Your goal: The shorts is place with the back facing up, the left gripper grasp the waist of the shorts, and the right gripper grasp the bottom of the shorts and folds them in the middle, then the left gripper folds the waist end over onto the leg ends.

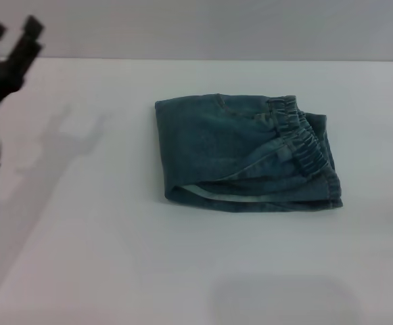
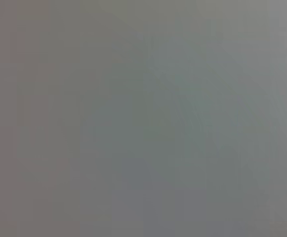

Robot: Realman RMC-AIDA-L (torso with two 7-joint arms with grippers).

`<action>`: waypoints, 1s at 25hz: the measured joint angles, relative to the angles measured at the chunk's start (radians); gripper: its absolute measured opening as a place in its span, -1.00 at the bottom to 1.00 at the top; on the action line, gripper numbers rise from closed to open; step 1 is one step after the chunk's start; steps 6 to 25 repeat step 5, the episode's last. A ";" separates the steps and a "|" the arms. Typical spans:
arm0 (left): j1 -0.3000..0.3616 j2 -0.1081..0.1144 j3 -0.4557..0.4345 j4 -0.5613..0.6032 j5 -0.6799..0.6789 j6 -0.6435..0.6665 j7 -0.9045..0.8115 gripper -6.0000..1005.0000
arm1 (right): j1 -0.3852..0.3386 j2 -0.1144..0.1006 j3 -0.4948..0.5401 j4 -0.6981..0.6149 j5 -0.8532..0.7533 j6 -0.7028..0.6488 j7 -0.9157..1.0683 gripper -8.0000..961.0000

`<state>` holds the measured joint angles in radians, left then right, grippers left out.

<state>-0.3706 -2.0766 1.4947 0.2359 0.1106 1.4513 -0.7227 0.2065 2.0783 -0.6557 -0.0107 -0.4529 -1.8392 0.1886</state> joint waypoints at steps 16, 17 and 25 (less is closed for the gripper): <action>0.059 -0.002 0.006 -0.024 -0.065 0.109 0.061 0.68 | 0.001 -0.001 0.054 0.016 0.010 0.025 -0.006 0.10; 0.059 -0.002 0.006 -0.024 -0.065 0.109 0.061 0.68 | 0.001 -0.001 0.054 0.016 0.010 0.025 -0.006 0.10; 0.059 -0.002 0.006 -0.024 -0.065 0.109 0.061 0.68 | 0.001 -0.001 0.054 0.016 0.010 0.025 -0.006 0.10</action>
